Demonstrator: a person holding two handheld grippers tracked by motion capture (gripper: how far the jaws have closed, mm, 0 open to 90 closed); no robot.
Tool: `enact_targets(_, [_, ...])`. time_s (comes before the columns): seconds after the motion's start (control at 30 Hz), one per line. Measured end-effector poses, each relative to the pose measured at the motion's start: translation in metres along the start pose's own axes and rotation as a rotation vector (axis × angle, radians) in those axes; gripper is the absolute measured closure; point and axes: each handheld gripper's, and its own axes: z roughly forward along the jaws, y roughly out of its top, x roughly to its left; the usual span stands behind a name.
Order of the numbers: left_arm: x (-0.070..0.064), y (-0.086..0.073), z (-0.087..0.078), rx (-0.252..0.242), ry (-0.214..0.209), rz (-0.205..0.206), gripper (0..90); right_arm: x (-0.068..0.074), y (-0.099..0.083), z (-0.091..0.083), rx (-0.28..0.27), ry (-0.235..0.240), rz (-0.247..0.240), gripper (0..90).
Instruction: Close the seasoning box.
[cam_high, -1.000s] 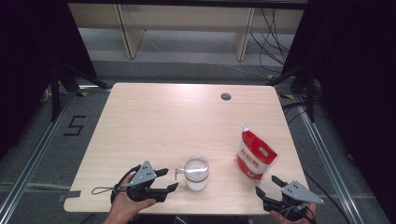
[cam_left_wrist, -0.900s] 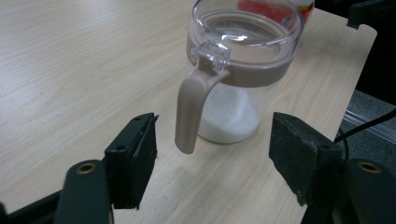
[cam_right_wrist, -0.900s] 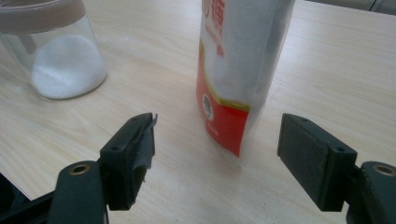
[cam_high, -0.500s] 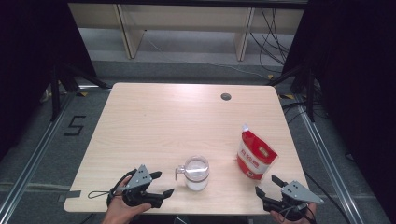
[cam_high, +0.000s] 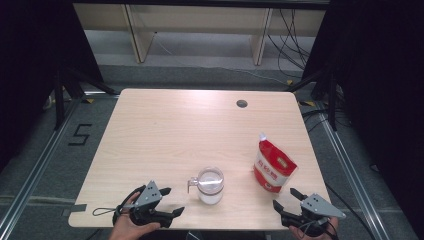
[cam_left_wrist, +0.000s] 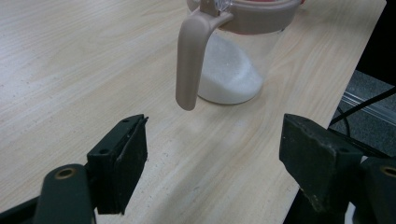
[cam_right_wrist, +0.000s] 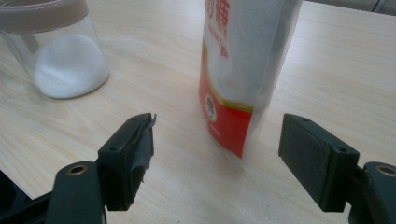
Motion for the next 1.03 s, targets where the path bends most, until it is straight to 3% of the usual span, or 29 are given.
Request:
enact_targets(0.03, [0.001, 0.0, -0.001, 0.019, 0.011, 0.022, 23.3, 0.004, 0.0, -0.002, 0.018, -0.016, 0.036, 27.5])
enact_targets(0.07, [-0.001, -0.002, 0.0, 0.004, 0.003, 0.004, 23.2, 0.0, 0.0, 0.0, 0.002, -0.009, -0.008, 27.4])
enact_targets(0.2, [0.0, -0.005, 0.0, 0.01, -0.009, 0.015, 21.0, 0.0, 0.0, 0.0, 0.007, -0.007, -0.006, 27.4])
enact_targets(0.3, [-0.003, -0.007, -0.001, 0.002, -0.019, -0.009, 18.6, 0.002, 0.0, 0.0, 0.016, -0.006, 0.009, 27.4])
enact_targets(0.37, [-0.001, -0.007, -0.001, 0.008, -0.016, 0.008, 15.9, 0.003, 0.0, 0.0, 0.015, -0.002, 0.018, 27.2])
enact_targets(0.4, [-0.002, -0.009, 0.0, 0.009, -0.015, -0.022, 15.4, 0.002, 0.0, 0.001, 0.012, 0.002, -0.008, 27.0])
enact_targets(0.53, [0.0, -0.01, -0.002, 0.017, -0.015, -0.025, 15.3, 0.0, -0.001, 0.003, 0.018, 0.01, -0.02, 25.8])
enact_targets(0.63, [0.002, -0.011, -0.001, 0.029, -0.009, -0.004, 15.3, 0.004, -0.001, 0.002, 0.035, 0.006, 0.023, 25.2])
enact_targets(0.77, [0.002, -0.011, 0.0, 0.017, -0.019, -0.007, 15.3, 0.001, -0.001, 0.004, 0.034, 0.023, -0.022, 24.6])
enact_targets(0.87, [0.003, -0.011, 0.0, 0.017, -0.023, 0.007, 15.3, 0.001, -0.002, 0.004, 0.036, 0.024, -0.008, 24.4])
enact_targets(0.93, [0.002, -0.011, 0.001, 0.017, -0.019, -0.019, 15.3, 0.001, -0.001, 0.004, 0.042, 0.028, -0.009, 24.4])
enact_targets(0.97, [0.002, -0.011, 0.001, 0.017, -0.019, -0.015, 15.3, 0.0, -0.001, 0.005, 0.025, 0.014, -0.034, 24.3])
enact_targets(1.03, [0.002, -0.012, 0.002, 0.007, -0.021, -0.017, 15.4, 0.001, -0.002, 0.005, 0.034, 0.023, -0.022, 24.2])
